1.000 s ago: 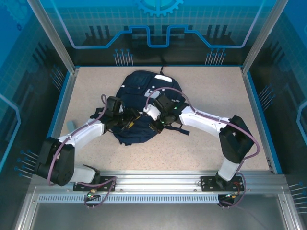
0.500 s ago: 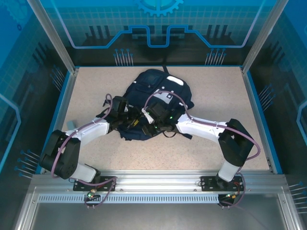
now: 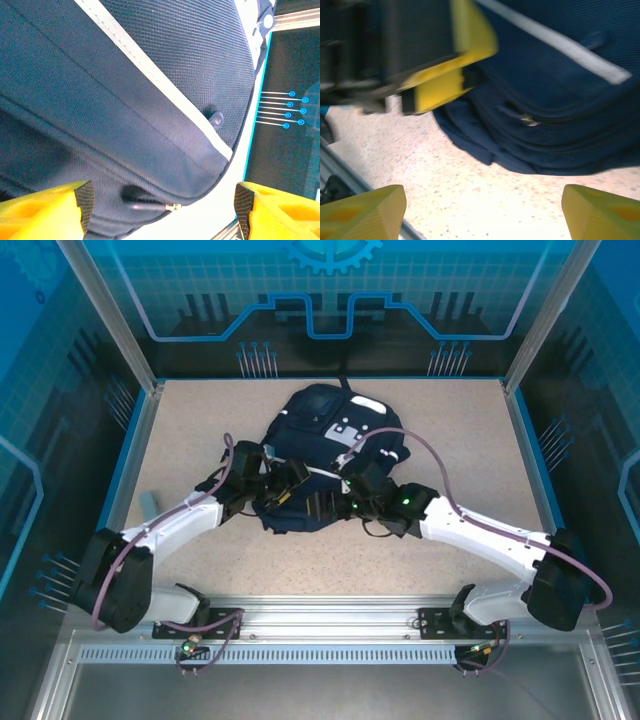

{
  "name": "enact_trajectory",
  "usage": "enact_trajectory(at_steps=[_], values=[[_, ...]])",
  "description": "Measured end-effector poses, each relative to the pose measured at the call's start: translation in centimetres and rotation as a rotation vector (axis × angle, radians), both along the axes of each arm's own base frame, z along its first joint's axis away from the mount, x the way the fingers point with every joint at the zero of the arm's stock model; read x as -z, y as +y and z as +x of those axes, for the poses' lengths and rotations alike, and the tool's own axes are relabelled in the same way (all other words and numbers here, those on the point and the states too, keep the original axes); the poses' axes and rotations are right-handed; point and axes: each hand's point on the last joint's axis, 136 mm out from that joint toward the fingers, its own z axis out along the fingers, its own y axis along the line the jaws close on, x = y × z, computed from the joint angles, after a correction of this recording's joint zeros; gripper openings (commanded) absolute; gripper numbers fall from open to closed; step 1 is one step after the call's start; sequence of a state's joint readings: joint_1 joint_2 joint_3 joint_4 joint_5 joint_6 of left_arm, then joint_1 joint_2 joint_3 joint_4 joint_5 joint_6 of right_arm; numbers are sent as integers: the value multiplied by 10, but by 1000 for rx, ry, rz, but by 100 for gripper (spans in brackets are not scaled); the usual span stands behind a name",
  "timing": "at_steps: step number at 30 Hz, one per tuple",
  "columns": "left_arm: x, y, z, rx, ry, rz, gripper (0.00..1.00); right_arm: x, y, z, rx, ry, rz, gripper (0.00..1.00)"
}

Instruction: Pack books, pencil case, and school supplies into a backpack

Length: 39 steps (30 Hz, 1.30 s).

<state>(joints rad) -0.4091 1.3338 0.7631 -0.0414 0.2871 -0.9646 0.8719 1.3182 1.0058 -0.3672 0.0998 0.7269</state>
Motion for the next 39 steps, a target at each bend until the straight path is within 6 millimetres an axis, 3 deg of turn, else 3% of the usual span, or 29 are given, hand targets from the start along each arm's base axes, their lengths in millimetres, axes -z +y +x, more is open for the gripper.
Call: enact_trajectory(at_steps=[4, 9, 16, 20, 27, 39], values=[[-11, 8, -16, 23, -45, 56, 75, 10, -34, 21, 145, 69, 38, 84], [-16, 15, -36, 43, -87, 110, 72, 23, -50, 40, 235, 172, 86, 82], [-8, 2, -53, 105, -109, 159, 69, 33, -38, 62, 235, 276, 124, 81], [5, -10, -55, 198, -130, 229, 69, 38, -33, 63, 229, 310, 138, 81], [24, -26, -50, 346, -203, 329, 65, 43, -30, 65, 239, 353, 157, 80], [21, -30, -29, 415, -345, 437, 65, 40, -23, 74, 231, 377, 184, 78]])
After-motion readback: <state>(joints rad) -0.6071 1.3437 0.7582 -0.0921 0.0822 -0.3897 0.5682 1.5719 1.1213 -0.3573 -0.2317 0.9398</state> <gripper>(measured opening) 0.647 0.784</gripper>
